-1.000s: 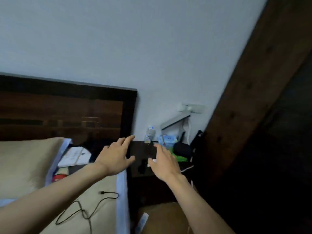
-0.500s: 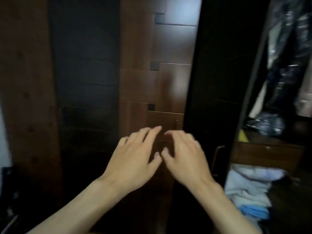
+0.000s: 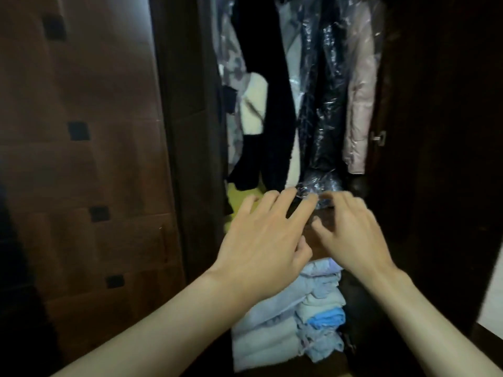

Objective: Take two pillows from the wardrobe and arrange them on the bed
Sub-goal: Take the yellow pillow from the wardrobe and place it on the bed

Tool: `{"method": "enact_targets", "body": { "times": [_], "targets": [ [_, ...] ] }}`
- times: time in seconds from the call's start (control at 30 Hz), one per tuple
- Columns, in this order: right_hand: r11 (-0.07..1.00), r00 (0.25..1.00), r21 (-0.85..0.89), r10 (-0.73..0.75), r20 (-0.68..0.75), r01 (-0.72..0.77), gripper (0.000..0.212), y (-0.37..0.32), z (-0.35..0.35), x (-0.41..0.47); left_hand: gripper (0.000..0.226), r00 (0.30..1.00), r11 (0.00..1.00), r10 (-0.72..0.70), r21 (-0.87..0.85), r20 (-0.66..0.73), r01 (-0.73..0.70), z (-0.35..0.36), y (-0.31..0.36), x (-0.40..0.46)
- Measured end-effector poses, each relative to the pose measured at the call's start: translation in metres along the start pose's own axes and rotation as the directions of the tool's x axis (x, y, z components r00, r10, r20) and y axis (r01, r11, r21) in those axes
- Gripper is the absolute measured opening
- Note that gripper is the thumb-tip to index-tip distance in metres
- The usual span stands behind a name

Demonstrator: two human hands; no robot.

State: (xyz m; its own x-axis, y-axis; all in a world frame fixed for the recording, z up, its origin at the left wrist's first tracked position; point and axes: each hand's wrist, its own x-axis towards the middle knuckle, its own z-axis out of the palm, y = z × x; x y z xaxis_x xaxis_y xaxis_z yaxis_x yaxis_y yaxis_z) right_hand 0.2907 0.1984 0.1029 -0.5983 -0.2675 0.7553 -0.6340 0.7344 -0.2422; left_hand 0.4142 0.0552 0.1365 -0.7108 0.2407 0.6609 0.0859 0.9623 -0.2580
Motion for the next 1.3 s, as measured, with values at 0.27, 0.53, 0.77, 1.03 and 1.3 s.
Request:
{"method": "enact_targets", "body": {
  "times": [0.27, 0.53, 0.77, 1.03, 1.3],
  "targets": [
    [0.989, 0.945, -0.060, 0.148, 0.291, -0.137, 0.047, 0.089, 0.025, 0.088, 0.059, 0.913, 0.981, -0.193, 0.046, 0.359, 0.189, 0.089, -0.002, 0.134],
    [0.996, 0.914, -0.048, 0.084, 0.397, -0.071, 0.041, 0.108, 0.077, 0.118, 0.062, 0.774, 0.942, -0.331, 0.242, 0.540, 0.234, 0.156, -0.023, 0.164],
    [0.998, 0.893, -0.045, 0.051, 0.446, -0.035, 0.043, 0.085, 0.106, 0.132, 0.061, 0.708, 0.909, -0.394, 0.362, 0.586, 0.206, 0.173, -0.059, 0.168],
    [0.997, 0.855, -0.073, 0.029, 0.518, 0.010, 0.047, 0.056, 0.142, 0.138, 0.061, 0.598, 0.854, -0.512, 0.438, 0.617, 0.279, 0.204, -0.085, 0.149],
    [0.997, 0.818, 0.069, -0.067, 0.572, 0.033, 0.052, 0.079, 0.215, 0.170, 0.050, 0.481, 0.766, -0.622, 0.354, 0.618, 0.536, 0.276, -0.111, 0.177]
  ]
}}
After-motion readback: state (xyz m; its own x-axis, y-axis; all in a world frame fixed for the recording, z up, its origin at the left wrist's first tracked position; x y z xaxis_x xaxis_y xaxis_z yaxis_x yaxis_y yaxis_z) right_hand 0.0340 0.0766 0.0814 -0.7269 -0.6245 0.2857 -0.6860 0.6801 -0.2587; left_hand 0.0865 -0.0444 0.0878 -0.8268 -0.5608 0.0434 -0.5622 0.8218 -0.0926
